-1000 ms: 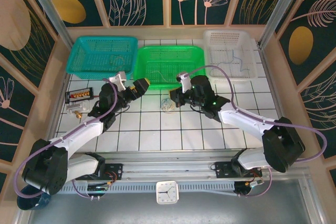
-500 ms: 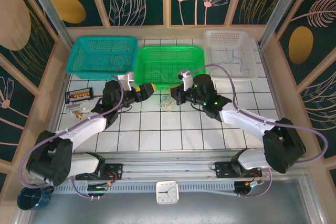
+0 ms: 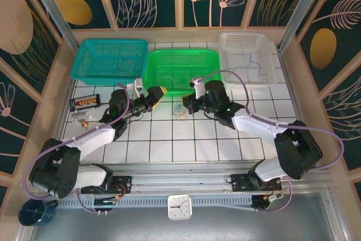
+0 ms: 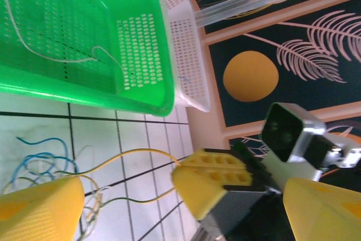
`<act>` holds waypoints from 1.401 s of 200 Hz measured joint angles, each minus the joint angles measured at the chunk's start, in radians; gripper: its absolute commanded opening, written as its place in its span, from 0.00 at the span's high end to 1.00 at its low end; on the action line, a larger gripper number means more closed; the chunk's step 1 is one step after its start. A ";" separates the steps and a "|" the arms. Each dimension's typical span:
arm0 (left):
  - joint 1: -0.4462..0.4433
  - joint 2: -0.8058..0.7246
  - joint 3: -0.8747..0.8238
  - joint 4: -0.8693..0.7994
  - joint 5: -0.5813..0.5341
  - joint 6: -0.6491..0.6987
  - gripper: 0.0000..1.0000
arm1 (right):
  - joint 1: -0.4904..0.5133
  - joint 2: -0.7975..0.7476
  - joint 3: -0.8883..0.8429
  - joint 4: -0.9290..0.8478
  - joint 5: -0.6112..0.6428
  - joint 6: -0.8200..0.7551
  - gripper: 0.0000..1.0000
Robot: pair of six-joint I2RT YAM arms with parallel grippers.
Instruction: Untangle the cables
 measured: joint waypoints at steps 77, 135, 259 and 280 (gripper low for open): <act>-0.078 0.063 -0.002 0.147 0.021 -0.155 0.06 | 0.000 0.013 0.000 0.035 0.000 0.004 1.00; -0.105 0.165 0.022 0.206 0.021 -0.197 0.06 | 0.003 0.013 0.000 0.047 -0.001 0.005 1.00; -0.112 0.277 0.067 0.312 -0.037 -0.257 0.30 | 0.038 0.018 -0.030 0.110 -0.053 0.012 1.00; -0.112 0.286 0.067 0.328 -0.058 -0.266 0.39 | 0.044 0.018 -0.039 0.116 -0.058 0.012 1.00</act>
